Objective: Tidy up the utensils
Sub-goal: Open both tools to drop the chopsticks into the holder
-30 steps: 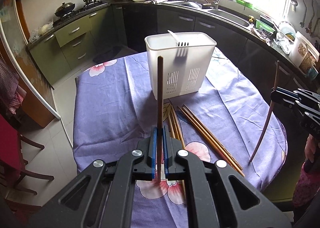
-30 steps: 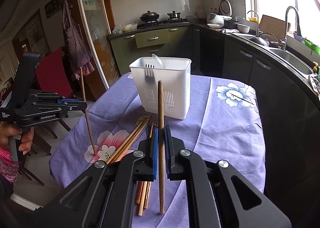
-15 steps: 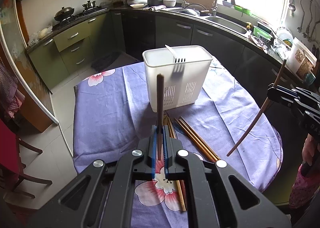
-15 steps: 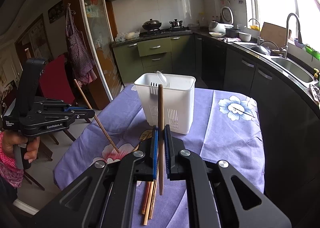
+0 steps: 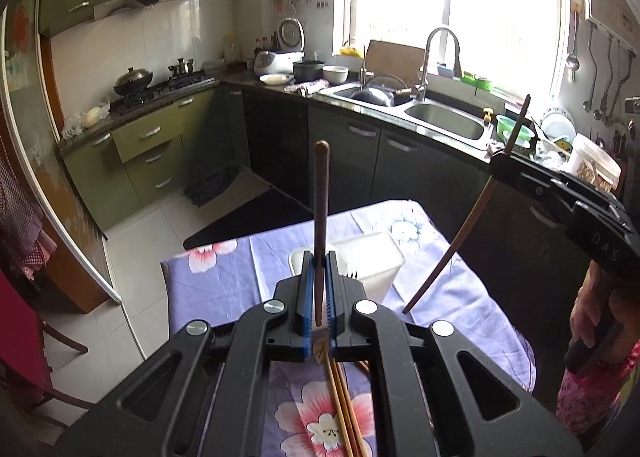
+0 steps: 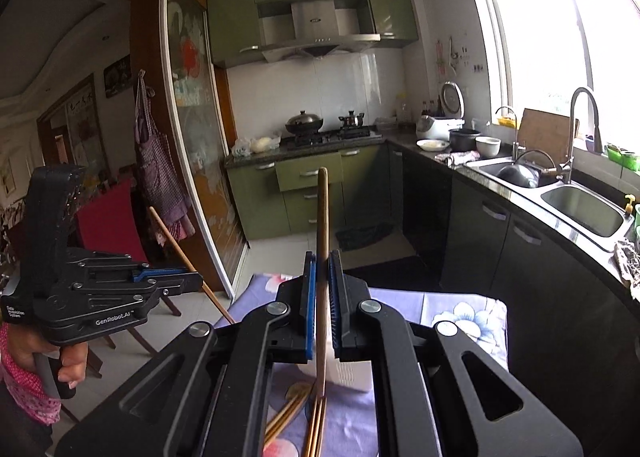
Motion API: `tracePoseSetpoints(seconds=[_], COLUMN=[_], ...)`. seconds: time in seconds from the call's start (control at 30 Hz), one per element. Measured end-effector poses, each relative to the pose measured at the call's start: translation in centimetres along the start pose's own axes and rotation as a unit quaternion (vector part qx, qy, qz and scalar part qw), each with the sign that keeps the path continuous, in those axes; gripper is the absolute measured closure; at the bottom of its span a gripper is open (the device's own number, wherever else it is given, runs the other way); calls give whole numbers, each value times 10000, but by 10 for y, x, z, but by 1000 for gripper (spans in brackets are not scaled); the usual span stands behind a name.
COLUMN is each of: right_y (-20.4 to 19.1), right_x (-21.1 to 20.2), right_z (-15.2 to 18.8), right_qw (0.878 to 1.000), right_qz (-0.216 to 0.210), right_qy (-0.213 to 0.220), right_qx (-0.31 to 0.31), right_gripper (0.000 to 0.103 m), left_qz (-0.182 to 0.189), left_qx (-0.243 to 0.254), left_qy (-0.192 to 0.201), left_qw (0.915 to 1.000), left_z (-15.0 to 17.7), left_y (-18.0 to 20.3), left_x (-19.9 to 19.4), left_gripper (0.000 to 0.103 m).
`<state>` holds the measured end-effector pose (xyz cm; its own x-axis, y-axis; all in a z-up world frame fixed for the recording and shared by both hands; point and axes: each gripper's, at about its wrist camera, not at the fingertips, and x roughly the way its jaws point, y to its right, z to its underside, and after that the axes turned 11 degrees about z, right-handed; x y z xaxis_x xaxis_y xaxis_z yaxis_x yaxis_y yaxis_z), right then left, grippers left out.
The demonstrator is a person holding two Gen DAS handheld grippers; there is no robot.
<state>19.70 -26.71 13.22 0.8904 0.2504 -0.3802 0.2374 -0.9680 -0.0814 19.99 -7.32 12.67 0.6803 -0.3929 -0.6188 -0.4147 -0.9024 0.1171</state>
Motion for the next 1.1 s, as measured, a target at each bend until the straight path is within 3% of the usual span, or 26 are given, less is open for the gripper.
tracePoseSetpoints(seconds=[0.2,0.47,0.53,0.77,0.83,0.93,1.1], right_y=[5,7,9,14,15,15,14], right_x=[45,116,125,98,80,57,42], right_z=[-26,0,12,31,41,64,125], right_qw=[9993,9979,9971,9982,9984,9976,9919], right_qz=[286,360,342,252,240,188,207], right_qy=[222,-539,-670,-539,-505,-666,-1236], right_qx=[101,-21,-88,33,5,-35,-204], right_gripper=[96,96,82,80,79,75,76], left_qz=[-39,56,44,128,135,117,135], left_qx=[29,-338,-366,-360,-297,-271,-403], left_qy=[411,-523,-730,-757,-727,-817,-1372], left_qw=[9991,9980,9967,9964,9968,9962,9896], left_z=[-38,-20,-10,8,15,33,87], left_y=[-3,-28,-30,-24,-20,-14,-13], left_x=[21,104,117,104,91,80,88], left_gripper=[97,97,97,94,86,74,74])
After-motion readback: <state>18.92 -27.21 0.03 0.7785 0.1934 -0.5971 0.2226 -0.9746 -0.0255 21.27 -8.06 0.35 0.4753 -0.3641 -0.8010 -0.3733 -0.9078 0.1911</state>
